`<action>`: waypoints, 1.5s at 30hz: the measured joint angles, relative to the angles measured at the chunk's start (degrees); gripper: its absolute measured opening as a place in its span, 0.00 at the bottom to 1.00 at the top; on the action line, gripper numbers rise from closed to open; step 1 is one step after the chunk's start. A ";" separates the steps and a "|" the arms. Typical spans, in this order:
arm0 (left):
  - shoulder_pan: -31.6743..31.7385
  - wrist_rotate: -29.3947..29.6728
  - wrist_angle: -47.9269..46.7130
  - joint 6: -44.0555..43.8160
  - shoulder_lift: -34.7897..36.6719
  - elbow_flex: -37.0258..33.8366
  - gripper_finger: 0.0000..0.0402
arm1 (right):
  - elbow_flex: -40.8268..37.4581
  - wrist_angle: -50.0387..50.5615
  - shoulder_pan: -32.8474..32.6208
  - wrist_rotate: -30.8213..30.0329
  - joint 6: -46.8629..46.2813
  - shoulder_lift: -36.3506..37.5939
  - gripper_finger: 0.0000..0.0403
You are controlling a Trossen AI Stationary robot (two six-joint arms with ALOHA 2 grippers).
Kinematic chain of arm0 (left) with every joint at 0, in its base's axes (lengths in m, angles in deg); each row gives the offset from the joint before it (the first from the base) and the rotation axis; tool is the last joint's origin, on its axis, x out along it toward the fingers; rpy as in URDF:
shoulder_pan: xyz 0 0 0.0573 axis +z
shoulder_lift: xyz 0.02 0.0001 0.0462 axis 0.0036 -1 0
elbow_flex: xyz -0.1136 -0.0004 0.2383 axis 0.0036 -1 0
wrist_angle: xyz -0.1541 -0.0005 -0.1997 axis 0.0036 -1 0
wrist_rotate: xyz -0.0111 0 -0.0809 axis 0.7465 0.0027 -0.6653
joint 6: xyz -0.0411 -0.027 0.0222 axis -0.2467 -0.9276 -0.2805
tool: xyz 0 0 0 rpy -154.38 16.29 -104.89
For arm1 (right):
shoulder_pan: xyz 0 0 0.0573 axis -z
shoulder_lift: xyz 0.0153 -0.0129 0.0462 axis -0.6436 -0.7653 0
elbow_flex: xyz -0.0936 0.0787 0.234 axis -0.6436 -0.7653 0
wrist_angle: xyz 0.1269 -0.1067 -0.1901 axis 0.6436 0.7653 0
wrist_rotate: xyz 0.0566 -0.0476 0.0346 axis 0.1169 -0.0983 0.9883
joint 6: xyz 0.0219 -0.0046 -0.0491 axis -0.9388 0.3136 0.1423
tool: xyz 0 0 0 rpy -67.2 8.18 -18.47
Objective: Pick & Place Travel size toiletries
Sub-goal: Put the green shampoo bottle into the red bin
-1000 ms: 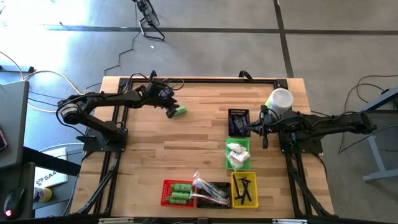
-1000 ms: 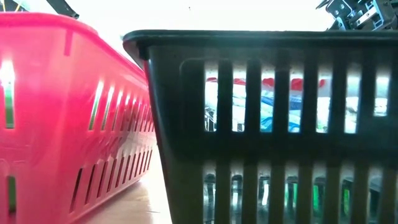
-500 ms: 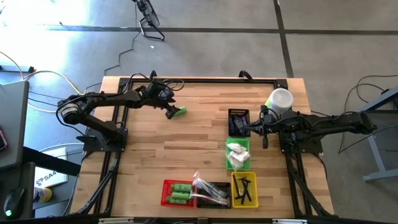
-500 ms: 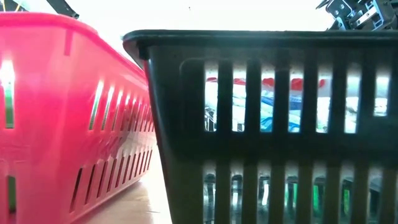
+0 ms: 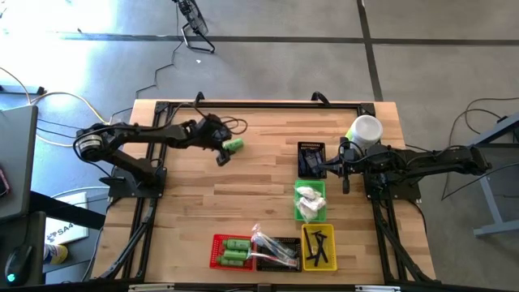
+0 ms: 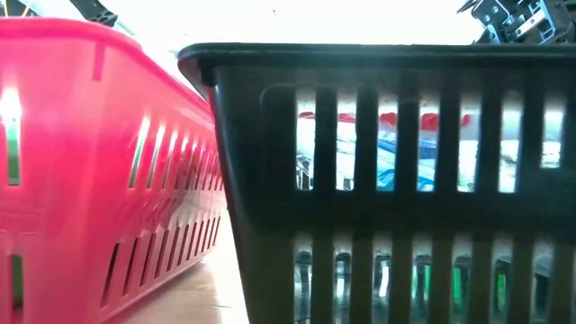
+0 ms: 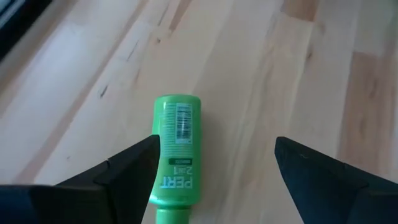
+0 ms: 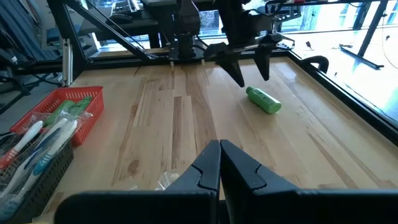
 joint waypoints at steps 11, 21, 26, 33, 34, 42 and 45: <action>-0.79 2.17 0.43 -1.86 -2.00 -0.02 0.78 | 0.00 -0.02 0.00 0.00 0.00 0.00 0.00; 2.16 2.04 2.48 -4.61 -10.15 -0.07 0.78 | 0.00 -0.04 0.01 0.04 0.00 0.02 0.00; 5.54 -3.72 4.90 -5.59 -10.98 -0.04 0.78 | 0.00 -0.03 0.01 0.00 0.00 0.00 0.00; 6.26 -5.26 5.48 -6.42 -11.34 -0.03 0.78 | 0.00 -0.04 -0.01 -0.08 0.07 0.02 0.00; 6.08 -5.11 5.52 -6.42 -11.71 -0.02 0.78 | 0.00 -0.04 0.01 -0.07 0.07 0.00 0.00; 5.42 -2.31 5.92 -5.48 -13.38 0.11 0.78 | 0.00 -0.04 0.01 -0.05 0.20 0.02 0.00; 5.42 -2.31 6.82 -4.70 -13.47 0.09 0.78 | 0.00 -0.04 -0.01 -0.05 0.22 0.01 0.00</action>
